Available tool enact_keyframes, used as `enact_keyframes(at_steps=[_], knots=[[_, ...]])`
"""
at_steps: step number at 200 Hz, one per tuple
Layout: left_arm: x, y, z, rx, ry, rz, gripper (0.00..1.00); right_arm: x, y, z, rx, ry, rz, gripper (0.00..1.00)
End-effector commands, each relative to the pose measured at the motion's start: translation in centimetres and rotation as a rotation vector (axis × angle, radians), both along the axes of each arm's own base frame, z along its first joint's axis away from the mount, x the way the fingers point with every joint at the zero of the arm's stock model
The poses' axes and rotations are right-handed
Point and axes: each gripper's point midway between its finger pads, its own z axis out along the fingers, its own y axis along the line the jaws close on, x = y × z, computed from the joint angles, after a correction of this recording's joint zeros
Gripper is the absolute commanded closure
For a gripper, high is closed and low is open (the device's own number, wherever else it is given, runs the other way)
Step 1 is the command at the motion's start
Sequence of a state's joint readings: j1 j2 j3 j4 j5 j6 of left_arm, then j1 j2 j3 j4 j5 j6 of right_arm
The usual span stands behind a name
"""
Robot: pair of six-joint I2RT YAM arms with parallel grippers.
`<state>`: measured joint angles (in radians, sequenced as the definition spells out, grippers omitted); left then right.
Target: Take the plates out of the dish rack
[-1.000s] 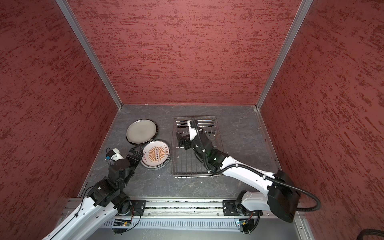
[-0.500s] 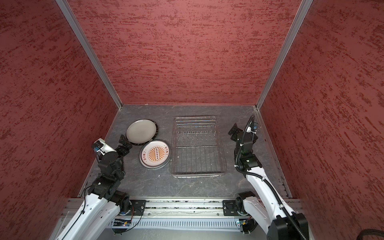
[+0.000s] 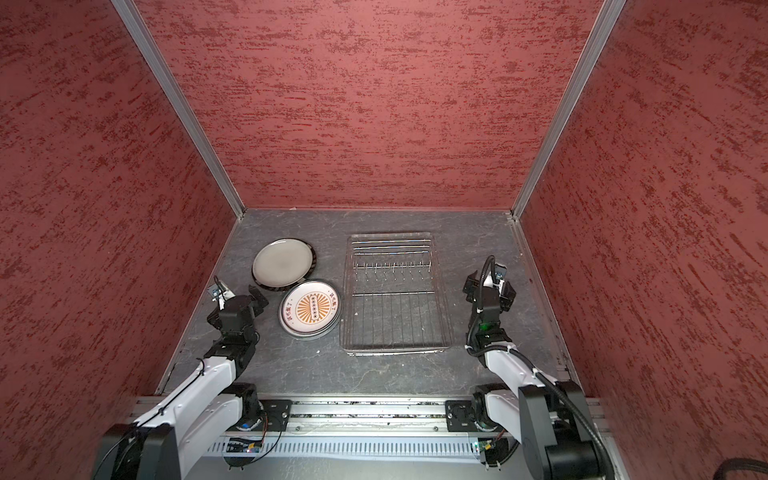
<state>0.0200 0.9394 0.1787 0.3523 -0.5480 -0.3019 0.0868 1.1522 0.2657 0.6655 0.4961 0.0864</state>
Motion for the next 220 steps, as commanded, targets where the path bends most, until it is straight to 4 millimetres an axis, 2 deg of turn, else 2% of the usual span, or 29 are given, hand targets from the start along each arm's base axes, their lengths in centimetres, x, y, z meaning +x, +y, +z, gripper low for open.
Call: enact_keyframes(at_steps=[1,12,32,43,57,65,74,79,87,98,109,152,167,175,180,186,194,220], knots=[[2.5,-1.0,2.6,-0.05,-0.187,-0.124,0.0,1.5,0.1,2.2,-0.042,-0.113,0.029,0.05],[3.0,-0.9,2.6,-0.058,-0.204,-0.13,0.01,2.1,0.2,1.1,-0.026,-0.115,0.051,0.05],[4.3,-1.4,3.0,-0.021,-0.192,-0.183,0.0,3.3,0.8,0.8,-0.022,-0.123,0.113,0.05],[4.9,-1.4,3.0,-0.004,-0.184,-0.193,0.01,3.4,0.8,0.4,-0.025,-0.137,0.116,0.05],[5.8,-1.3,3.0,-0.017,-0.203,-0.212,0.01,3.9,0.9,-1.0,-0.007,-0.098,0.138,0.03],[6.2,-1.4,2.9,-0.016,-0.215,-0.234,0.01,4.1,0.7,-0.8,0.005,-0.104,0.148,0.02],[6.4,-1.5,2.6,-0.001,-0.228,-0.245,0.01,4.1,0.9,-1.6,0.01,-0.096,0.161,0.01],[6.6,-1.7,2.5,0.003,-0.241,-0.256,0.01,4.2,0.8,-1.1,-0.011,-0.139,0.156,0.02],[6.9,-2.0,2.5,0.02,-0.254,-0.284,0.0,4.1,0.7,-2.1,0.015,-0.087,0.159,0.01],[7.1,-2.4,2.3,0.016,-0.224,-0.298,0.01,4.2,0.5,-1.4,0.015,-0.124,0.162,0.01],[7.7,-2.6,2.3,0.031,-0.202,-0.296,0.0,4.2,0.4,-1.9,0.028,-0.096,0.158,0.01],[9.5,-5.5,2.0,0.089,-0.151,-0.435,0.01,4.2,0.3,-1.7,0.02,-0.107,0.154,0.01],[10.0,-6.2,1.1,0.086,-0.122,-0.477,0.01,4.2,0.3,-1.7,0.02,-0.108,0.154,0.01],[10.6,-5.9,0.5,0.094,-0.117,-0.459,0.01,4.2,0.3,-1.7,0.02,-0.109,0.154,0.01],[10.8,-6.5,0.8,0.128,-0.122,-0.476,0.0,4.2,0.3,-1.6,0.02,-0.109,0.154,0.01],[11.0,-7.1,0.2,0.114,-0.063,-0.492,0.0,4.2,0.3,-1.7,0.02,-0.109,0.155,0.01],[11.6,-7.0,0.5,0.137,-0.077,-0.486,0.01,4.2,0.3,-1.6,0.019,-0.11,0.153,0.01],[11.4,-7.1,0.1,0.113,-0.054,-0.495,0.01,4.2,0.3,-1.6,0.02,-0.11,0.154,0.01]])
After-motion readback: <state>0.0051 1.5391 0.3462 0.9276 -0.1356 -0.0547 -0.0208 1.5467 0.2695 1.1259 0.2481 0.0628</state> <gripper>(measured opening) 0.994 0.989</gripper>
